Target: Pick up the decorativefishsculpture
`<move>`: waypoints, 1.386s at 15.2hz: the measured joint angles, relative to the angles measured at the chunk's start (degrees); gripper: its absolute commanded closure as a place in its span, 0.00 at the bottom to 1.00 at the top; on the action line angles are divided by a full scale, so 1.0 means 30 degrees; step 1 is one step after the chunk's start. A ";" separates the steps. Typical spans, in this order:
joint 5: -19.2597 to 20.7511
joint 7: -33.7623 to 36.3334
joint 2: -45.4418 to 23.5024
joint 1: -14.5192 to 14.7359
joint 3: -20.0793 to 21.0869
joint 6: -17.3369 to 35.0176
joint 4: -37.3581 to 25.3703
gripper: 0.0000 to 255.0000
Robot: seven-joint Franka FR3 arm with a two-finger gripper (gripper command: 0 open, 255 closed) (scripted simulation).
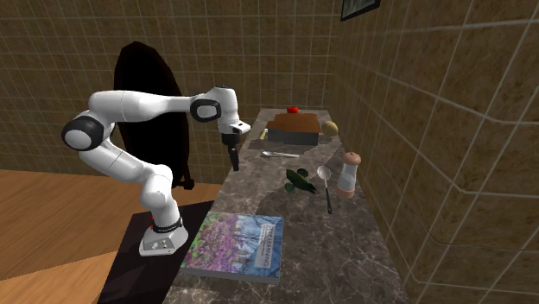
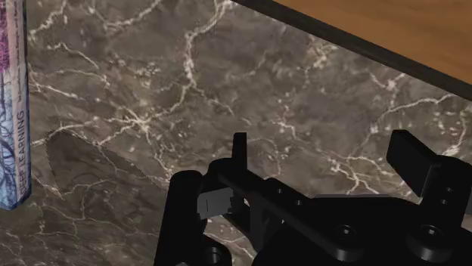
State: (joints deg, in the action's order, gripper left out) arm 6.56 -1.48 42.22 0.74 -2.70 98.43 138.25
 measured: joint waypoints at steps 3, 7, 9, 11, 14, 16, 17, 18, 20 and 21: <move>0.0217 0.0533 -0.0942 -0.0199 0.0202 0.0462 -0.0560 0.00; 0.0923 0.2434 -0.3620 -0.0771 0.0982 0.1447 -0.2411 0.00; 0.1425 0.3367 -0.5200 -0.1128 0.1279 0.1739 -0.3769 0.00; 0.1949 0.4459 -0.6747 -0.1412 0.1668 0.1850 -0.5209 0.00; 0.2901 0.5873 -0.8919 -0.1870 0.1965 0.2022 -0.7186 0.00; 0.3559 0.6779 -1.0153 -0.2114 0.2111 0.1925 -0.8490 0.00; 0.3917 0.7276 -1.1023 -0.2214 0.2194 0.1866 -0.9398 0.00; 0.4256 0.7739 -1.1689 -0.2279 0.2269 0.1634 -1.0226 0.00; 0.4972 0.8631 -1.3341 -0.2398 0.2332 0.1341 -1.2079 0.00; 0.5316 0.8999 -1.4230 -0.2419 0.2346 0.0952 -1.3301 0.00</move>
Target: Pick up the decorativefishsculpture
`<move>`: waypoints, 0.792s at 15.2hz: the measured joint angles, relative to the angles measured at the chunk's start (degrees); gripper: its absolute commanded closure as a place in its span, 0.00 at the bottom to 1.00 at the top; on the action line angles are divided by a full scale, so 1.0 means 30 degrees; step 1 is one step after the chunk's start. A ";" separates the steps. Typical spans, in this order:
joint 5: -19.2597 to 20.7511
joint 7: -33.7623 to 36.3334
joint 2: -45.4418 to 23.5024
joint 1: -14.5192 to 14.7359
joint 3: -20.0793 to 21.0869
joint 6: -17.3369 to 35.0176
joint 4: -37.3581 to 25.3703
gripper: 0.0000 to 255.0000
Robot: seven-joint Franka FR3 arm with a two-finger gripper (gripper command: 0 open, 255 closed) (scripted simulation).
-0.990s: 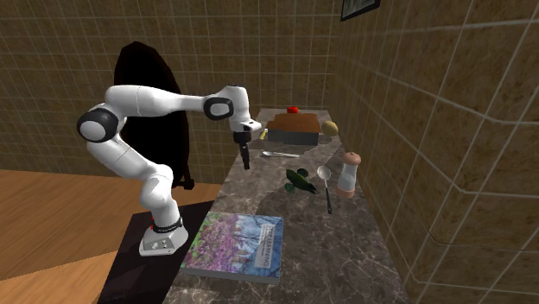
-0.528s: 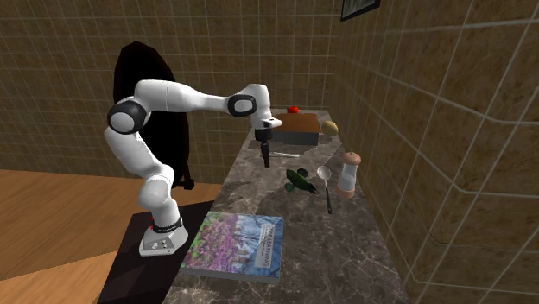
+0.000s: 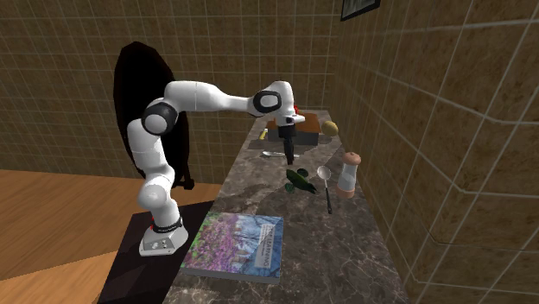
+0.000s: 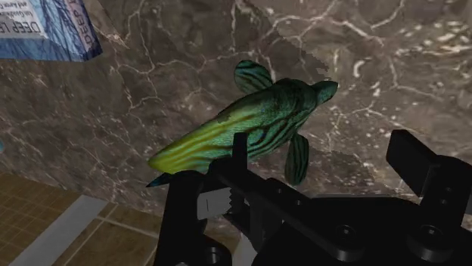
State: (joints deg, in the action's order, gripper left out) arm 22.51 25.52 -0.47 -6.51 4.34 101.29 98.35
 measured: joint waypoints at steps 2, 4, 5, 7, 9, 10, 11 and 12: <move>0.0663 0.0725 -0.1375 0.0018 -0.0028 -0.0701 -0.1967 0.00; 0.1136 0.1216 -0.2412 0.0021 -0.0124 -0.1010 -0.3237 0.00; 0.1231 0.1349 -0.2643 0.0010 -0.0156 -0.0913 -0.3352 0.00; 0.1323 0.1574 -0.2762 -0.0005 -0.0184 -0.0578 -0.3093 0.00; 0.1384 0.1811 -0.2806 -0.0020 -0.0197 -0.0100 -0.2615 0.00; 0.1406 0.1891 -0.2770 -0.0051 -0.0216 0.0160 -0.2309 0.00; 0.1426 0.1977 -0.2799 -0.0048 -0.0215 0.0306 -0.2171 0.00; 0.1432 0.2014 -0.2784 -0.0050 -0.0215 0.0390 -0.2065 1.00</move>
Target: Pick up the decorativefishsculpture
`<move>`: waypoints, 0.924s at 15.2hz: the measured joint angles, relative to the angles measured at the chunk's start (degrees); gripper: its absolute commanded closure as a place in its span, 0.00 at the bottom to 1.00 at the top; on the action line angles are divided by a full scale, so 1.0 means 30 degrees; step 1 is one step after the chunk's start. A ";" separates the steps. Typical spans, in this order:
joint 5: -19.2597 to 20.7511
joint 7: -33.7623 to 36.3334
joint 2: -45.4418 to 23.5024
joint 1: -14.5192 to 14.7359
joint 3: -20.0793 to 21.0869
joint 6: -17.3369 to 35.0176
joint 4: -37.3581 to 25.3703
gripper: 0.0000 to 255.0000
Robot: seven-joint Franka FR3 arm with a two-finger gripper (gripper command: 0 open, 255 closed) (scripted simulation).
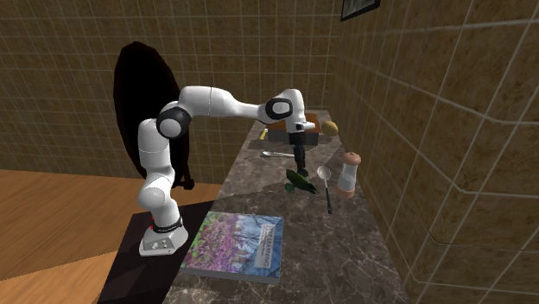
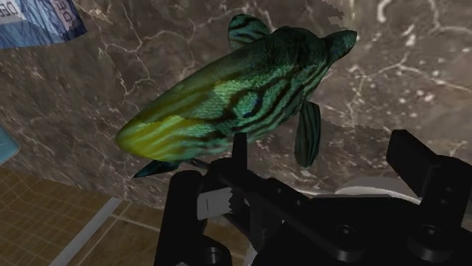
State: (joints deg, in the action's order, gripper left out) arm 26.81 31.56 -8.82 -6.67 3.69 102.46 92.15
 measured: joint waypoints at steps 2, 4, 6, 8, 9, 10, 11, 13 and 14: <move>0.0005 0.0026 0.0008 -0.0005 -0.0003 0.0067 0.0075 1.00; 0.0007 0.0032 0.0012 -0.0003 0.0000 0.0089 0.0084 1.00; 0.0010 0.0033 0.0015 -0.0003 0.0000 0.0094 0.0083 1.00; 0.0011 0.0028 0.0021 -0.0005 -0.0002 0.0096 0.0085 1.00; 0.0011 0.0027 0.0026 -0.0006 -0.0002 0.0099 0.0089 1.00; 0.0014 0.0036 0.0030 -0.0003 0.0000 0.0102 0.0099 1.00; -0.0001 -0.0007 0.0009 0.0004 0.0004 -0.0017 -0.0027 1.00; -0.0039 -0.0153 0.0015 0.0018 0.0012 -0.0363 -0.0380 1.00; -0.0054 -0.0214 0.0019 0.0043 0.0028 -0.0573 -0.0591 1.00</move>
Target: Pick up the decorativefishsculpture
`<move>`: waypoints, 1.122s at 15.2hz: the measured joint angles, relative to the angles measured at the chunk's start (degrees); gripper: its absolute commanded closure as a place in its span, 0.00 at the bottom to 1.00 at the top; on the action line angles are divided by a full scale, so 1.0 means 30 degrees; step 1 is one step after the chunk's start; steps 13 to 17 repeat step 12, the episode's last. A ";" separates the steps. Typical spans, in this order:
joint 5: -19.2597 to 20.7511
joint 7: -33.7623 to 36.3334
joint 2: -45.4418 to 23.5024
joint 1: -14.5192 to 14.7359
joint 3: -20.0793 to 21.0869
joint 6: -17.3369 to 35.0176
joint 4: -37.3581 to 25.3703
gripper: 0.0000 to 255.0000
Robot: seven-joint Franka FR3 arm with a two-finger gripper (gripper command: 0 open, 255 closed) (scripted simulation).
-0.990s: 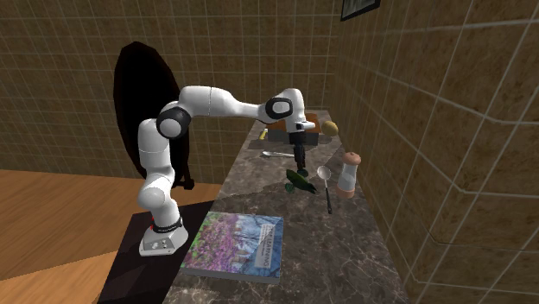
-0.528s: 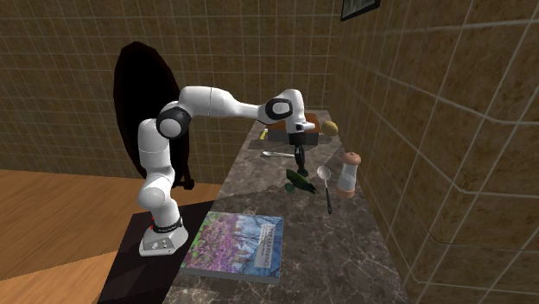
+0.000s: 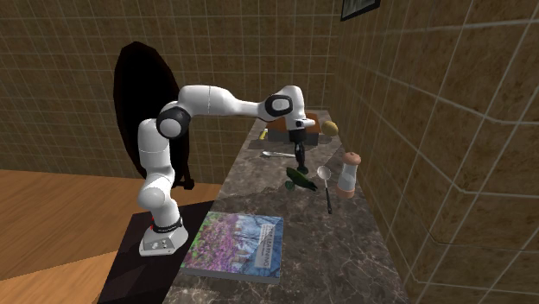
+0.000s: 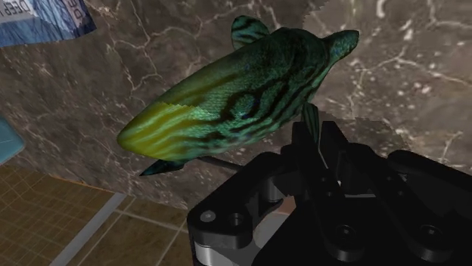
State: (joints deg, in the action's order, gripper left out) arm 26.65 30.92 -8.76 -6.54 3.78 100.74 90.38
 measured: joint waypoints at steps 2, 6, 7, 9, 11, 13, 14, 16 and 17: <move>-0.0039 -0.0250 -0.0105 0.0012 0.0001 -0.0515 -0.0675 1.00; -0.0084 -0.0636 -0.0229 0.0064 0.0021 -0.1450 -0.1808 1.00; -0.0096 -0.0734 -0.0235 0.0072 0.0024 -0.1665 -0.2048 1.00; -0.0106 -0.0903 -0.0325 0.0139 0.0057 -0.2224 -0.2718 1.00; -0.0110 -0.1110 -0.0427 0.0156 0.0056 -0.2687 -0.3325 1.00; -0.0105 -0.1166 -0.0510 0.0184 0.0068 -0.2884 -0.3612 1.00; -0.0105 -0.1166 -0.0510 0.0184 0.0068 -0.2884 -0.3612 1.00; -0.0105 -0.1166 -0.0510 0.0184 0.0068 -0.2884 -0.3612 1.00; -0.0105 -0.1166 -0.0510 0.0184 0.0068 -0.2884 -0.3612 1.00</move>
